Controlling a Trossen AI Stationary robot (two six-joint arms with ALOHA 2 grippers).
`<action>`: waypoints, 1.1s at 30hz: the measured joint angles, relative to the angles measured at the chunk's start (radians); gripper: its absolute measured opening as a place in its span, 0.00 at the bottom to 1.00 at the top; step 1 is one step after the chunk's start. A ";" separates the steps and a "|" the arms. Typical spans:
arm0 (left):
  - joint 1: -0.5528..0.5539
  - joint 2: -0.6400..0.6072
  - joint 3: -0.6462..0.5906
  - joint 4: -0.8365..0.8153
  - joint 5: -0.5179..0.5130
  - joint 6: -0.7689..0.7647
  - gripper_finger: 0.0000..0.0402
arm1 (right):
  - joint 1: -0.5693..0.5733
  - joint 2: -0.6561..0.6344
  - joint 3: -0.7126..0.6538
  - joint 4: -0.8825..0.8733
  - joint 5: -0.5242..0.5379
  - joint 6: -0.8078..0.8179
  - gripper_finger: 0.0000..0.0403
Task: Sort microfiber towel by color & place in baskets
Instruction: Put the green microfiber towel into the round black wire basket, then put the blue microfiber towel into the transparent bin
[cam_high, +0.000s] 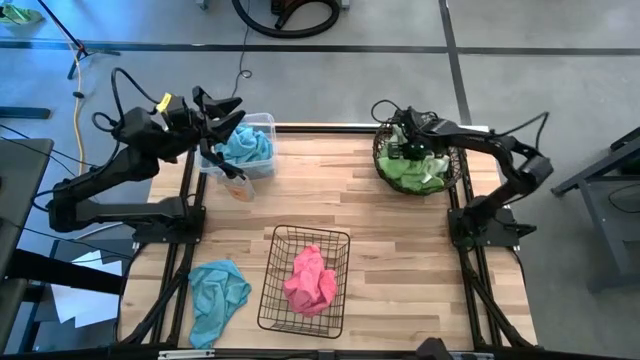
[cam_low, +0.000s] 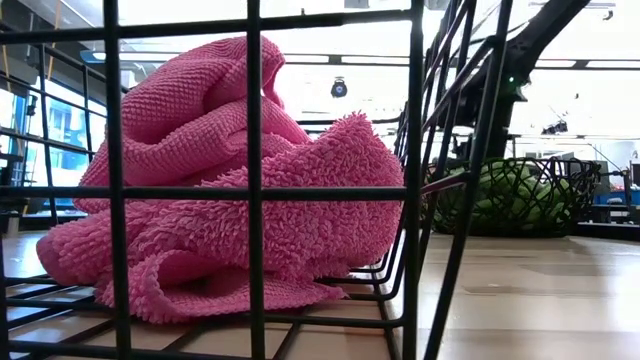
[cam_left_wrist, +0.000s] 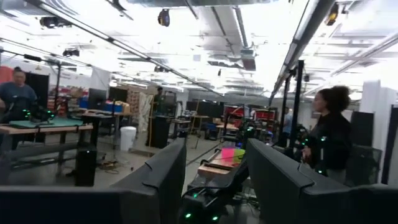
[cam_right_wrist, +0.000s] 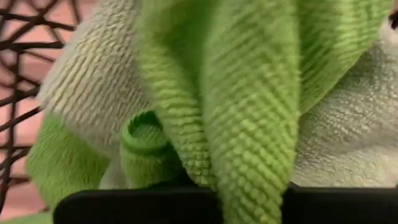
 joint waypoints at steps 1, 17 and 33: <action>0.004 -0.002 0.000 -0.001 0.008 -0.004 0.39 | 0.000 0.015 0.002 0.001 0.000 0.020 0.00; 0.022 -0.001 0.000 -0.031 0.050 -0.036 0.39 | -0.026 -0.017 0.267 -0.374 0.014 -0.170 0.57; 0.022 0.003 0.000 -0.043 0.038 -0.079 0.39 | -0.026 -0.019 0.687 -0.499 -0.018 -0.363 0.74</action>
